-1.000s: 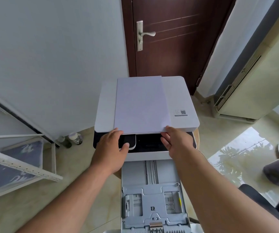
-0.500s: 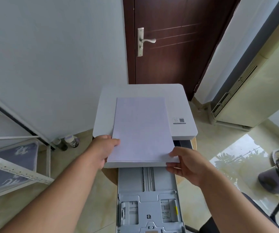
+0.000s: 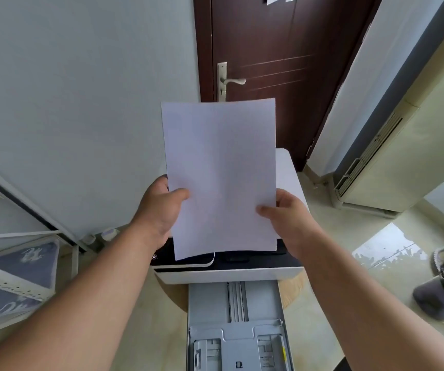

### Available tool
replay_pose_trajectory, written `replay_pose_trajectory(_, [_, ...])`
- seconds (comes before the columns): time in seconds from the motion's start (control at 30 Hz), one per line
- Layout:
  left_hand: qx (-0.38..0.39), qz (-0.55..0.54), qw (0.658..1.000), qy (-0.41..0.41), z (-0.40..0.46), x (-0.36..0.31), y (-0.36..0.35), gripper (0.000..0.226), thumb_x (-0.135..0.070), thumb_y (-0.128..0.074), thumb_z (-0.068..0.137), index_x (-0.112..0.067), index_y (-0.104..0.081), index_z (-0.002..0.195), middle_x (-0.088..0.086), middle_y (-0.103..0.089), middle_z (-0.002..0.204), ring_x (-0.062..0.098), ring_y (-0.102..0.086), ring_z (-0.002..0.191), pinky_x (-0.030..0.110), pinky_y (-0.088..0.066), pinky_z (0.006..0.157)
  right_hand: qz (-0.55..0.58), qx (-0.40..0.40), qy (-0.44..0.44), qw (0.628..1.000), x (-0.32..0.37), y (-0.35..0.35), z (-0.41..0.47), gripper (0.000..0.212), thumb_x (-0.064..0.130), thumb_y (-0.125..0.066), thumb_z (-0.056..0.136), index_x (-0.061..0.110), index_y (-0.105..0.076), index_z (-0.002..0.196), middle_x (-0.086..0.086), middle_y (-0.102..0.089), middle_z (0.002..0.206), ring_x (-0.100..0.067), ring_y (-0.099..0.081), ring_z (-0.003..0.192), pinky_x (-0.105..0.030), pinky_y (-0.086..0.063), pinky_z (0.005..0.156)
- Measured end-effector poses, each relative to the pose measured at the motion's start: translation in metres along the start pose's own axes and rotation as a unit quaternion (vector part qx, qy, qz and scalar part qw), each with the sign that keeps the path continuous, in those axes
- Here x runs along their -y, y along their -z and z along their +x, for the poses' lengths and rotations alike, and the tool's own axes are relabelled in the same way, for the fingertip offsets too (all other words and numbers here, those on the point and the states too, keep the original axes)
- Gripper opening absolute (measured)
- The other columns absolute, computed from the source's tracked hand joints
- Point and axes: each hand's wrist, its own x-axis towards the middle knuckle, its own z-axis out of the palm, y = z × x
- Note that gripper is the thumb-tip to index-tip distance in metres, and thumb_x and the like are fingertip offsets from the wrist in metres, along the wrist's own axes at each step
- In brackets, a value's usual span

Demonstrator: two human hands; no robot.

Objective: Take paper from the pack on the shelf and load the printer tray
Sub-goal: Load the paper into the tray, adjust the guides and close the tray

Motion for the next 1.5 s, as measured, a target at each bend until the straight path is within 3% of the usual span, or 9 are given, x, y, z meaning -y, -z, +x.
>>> replay_pose_trajectory(0.17, [-0.026,0.011,0.993,-0.114,0.01,-0.029,-0.013,0.028,-0.006,-0.06,0.081,-0.012,-0.072,0.105,0.011,-0.079,0.109,0.038,-0.074,0.106,0.058,-0.056,0.095,0.06,-0.078,0.076,0.992,0.042,-0.01,0.015,0.04,0.008,-0.06,0.078,0.029,-0.073,0.109,0.004,-0.081,0.105,-0.025,-0.075,0.103,-0.052,-0.059,0.097])
replay_pose_trajectory(0.27, [-0.045,-0.005,0.988,-0.145,0.013,-0.03,-0.02,0.027,-0.004,-0.059,0.079,-0.014,-0.073,0.1,0.003,-0.079,0.1,0.027,-0.075,0.095,0.044,-0.058,0.085,0.074,-0.102,0.108,0.986,0.048,-0.015,0.021,0.038,0.006,-0.058,0.081,0.026,-0.074,0.108,0.002,-0.081,0.103,-0.025,-0.076,0.102,-0.05,-0.06,0.095])
replay_pose_trajectory(0.5, [-0.038,-0.021,0.992,-0.118,0.022,-0.005,-0.023,0.027,-0.012,-0.07,0.074,-0.013,-0.076,0.1,-0.004,-0.079,0.095,0.015,-0.073,0.091,0.032,-0.055,0.083,0.075,-0.102,0.085,0.988,0.027,-0.018,0.029,0.03,0.009,-0.064,0.082,0.02,-0.076,0.108,0.004,-0.081,0.098,-0.021,-0.076,0.098,-0.039,-0.059,0.086])
replay_pose_trajectory(0.67, [-0.033,-0.028,0.992,-0.121,0.024,0.009,-0.024,0.032,-0.001,-0.079,0.085,-0.009,-0.075,0.116,-0.004,-0.081,0.103,0.008,-0.076,0.096,0.014,-0.054,0.077,0.087,-0.101,0.071,0.989,0.022,-0.021,0.033,0.029,0.006,-0.066,0.082,0.019,-0.075,0.107,0.005,-0.081,0.095,-0.018,-0.075,0.095,-0.032,-0.055,0.08])
replay_pose_trajectory(0.9, [-0.012,-0.027,0.994,-0.108,0.028,0.015,-0.019,0.029,-0.004,-0.081,0.086,-0.017,-0.077,0.111,-0.007,-0.082,0.105,0.008,-0.076,0.1,0.018,-0.055,0.084,0.075,-0.089,0.058,0.991,0.013,-0.017,0.041,0.044,0.018,-0.067,0.074,0.018,-0.073,0.118,0.002,-0.081,0.107,-0.025,-0.073,0.107,-0.049,-0.056,0.101])
replay_pose_trajectory(1.03, [-0.019,-0.028,0.996,-0.083,0.026,0.027,-0.022,0.025,-0.006,-0.083,0.084,-0.024,-0.077,0.099,-0.014,-0.082,0.097,0.004,-0.076,0.095,0.023,-0.053,0.088,0.059,-0.064,0.025,0.996,0.001,-0.021,0.041,0.046,0.019,-0.069,0.084,0.019,-0.069,0.13,0.003,-0.077,0.118,-0.026,-0.068,0.115,-0.052,-0.05,0.11])
replay_pose_trajectory(1.13, [-0.016,-0.021,0.996,-0.086,0.023,0.024,-0.021,0.024,-0.011,-0.085,0.084,-0.024,-0.077,0.102,-0.015,-0.082,0.099,0.003,-0.076,0.096,0.022,-0.053,0.088,0.037,-0.071,0.045,0.996,0.002,-0.018,0.038,0.037,0.016,-0.066,0.097,0.018,-0.067,0.133,0.003,-0.076,0.12,-0.024,-0.068,0.116,-0.045,-0.051,0.108])
replay_pose_trajectory(1.27, [-0.006,-0.027,0.997,-0.075,0.008,0.017,-0.014,0.034,-0.017,-0.085,0.084,-0.016,-0.076,0.117,-0.005,-0.081,0.111,0.012,-0.076,0.105,0.034,-0.056,0.098,-0.01,-0.072,0.073,0.995,0.006,-0.014,0.015,0.034,0.024,-0.064,0.101,0.019,-0.065,0.134,0.004,-0.075,0.12,-0.022,-0.069,0.113,-0.04,-0.054,0.101])
replay_pose_trajectory(1.5, [0.051,-0.053,0.997,-0.024,-0.057,0.041,0.009,0.024,-0.009,-0.077,0.091,-0.016,-0.076,0.114,0.002,-0.081,0.113,0.022,-0.076,0.108,0.046,-0.057,0.101,0.024,-0.056,0.024,0.998,-0.021,-0.01,-0.06,0.019,0.018,-0.067,0.099,0.02,-0.072,0.117,0.004,-0.08,0.11,-0.024,-0.074,0.106,-0.046,-0.057,0.099])
